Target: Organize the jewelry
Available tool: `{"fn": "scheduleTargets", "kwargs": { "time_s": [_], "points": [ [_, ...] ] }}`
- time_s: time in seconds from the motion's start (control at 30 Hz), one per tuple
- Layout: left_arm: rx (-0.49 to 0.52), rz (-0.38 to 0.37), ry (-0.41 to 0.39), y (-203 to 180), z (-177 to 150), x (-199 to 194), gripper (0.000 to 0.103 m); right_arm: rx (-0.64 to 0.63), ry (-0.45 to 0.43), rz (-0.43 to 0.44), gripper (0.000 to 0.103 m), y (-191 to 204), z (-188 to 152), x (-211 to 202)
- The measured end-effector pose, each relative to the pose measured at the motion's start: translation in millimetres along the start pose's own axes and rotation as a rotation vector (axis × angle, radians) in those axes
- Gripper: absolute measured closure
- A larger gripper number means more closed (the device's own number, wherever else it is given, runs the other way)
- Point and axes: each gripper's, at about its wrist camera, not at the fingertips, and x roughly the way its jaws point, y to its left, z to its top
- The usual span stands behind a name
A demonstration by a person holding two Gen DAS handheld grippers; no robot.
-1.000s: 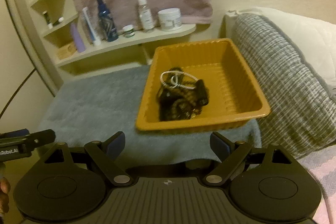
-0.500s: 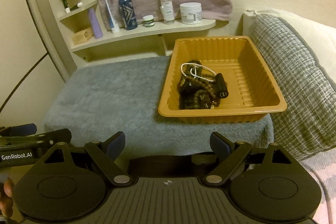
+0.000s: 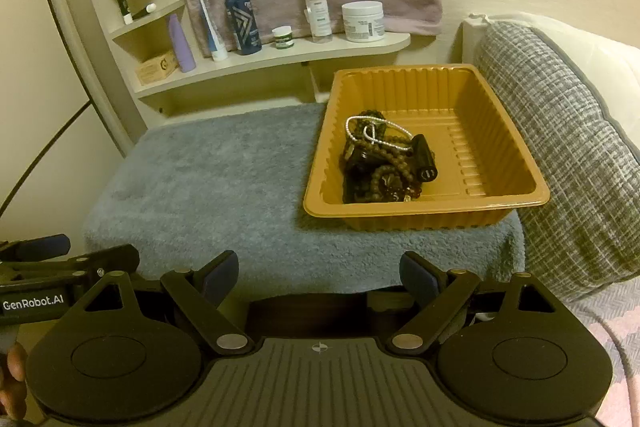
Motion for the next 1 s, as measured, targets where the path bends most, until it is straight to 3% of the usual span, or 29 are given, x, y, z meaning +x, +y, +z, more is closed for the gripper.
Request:
{"fn": "scheduleTargets", "kwargs": {
  "time_s": [1.0],
  "points": [
    [0.001, -0.006, -0.006, 0.5, 1.6, -1.7, 0.000, 0.001, -0.002, -0.002, 0.016, -0.5, -0.8, 1.1]
  ]
}}
